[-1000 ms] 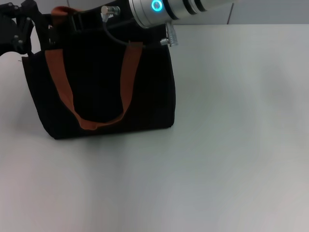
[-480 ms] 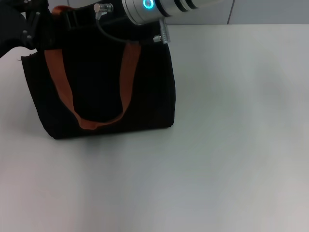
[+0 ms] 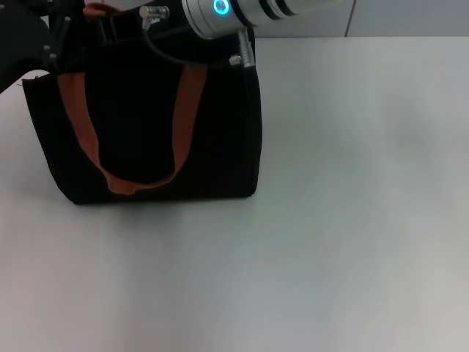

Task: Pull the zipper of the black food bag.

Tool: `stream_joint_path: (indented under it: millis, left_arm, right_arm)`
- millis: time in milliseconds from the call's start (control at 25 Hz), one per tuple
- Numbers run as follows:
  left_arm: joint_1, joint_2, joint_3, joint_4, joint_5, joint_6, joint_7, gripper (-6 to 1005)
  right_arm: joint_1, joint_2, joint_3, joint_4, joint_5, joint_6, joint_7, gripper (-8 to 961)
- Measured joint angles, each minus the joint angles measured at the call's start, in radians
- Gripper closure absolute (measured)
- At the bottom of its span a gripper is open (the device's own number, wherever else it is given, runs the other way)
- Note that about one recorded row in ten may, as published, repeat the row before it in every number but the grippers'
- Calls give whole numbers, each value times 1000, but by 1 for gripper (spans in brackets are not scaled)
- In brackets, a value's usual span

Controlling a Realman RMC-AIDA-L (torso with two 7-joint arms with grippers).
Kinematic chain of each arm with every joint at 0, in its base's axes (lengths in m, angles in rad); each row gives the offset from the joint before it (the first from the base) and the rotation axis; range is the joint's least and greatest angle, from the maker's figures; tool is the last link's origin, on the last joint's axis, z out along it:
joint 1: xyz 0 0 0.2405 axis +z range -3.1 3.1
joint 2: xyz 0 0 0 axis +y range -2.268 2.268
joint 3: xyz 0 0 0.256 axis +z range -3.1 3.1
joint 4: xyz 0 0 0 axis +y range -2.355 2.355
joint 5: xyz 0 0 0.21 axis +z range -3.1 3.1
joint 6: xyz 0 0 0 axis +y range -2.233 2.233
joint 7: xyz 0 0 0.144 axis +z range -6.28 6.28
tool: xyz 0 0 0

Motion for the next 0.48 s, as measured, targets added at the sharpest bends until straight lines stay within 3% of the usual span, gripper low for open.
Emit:
stream_joint_path:
  millis: [480]
  left_arm:
    - [17,3,-10,3,-5,-35,3,897]
  right_arm:
    - [-20,0,0,-25,1,-15,4,635]
